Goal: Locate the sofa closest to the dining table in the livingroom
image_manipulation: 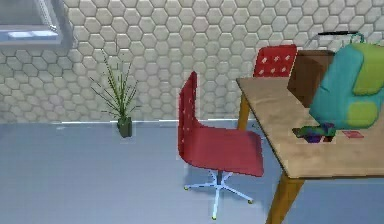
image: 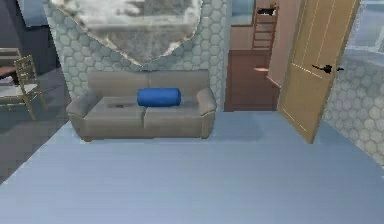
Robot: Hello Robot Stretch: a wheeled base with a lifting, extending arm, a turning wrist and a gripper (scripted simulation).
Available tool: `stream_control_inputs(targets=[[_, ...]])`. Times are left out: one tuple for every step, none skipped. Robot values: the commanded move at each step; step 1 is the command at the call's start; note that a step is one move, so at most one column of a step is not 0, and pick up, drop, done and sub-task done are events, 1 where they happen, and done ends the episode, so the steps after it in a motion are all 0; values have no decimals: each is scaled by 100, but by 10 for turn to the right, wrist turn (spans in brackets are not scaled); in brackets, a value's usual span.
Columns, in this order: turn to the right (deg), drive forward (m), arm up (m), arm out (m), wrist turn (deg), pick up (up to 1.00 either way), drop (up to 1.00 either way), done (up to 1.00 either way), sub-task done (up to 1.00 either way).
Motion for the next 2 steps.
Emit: stream_control_inputs(targets=[[0,100,0,0,0,0,0,0,0],[-60,0,0,0,0,0,0,0,0]])
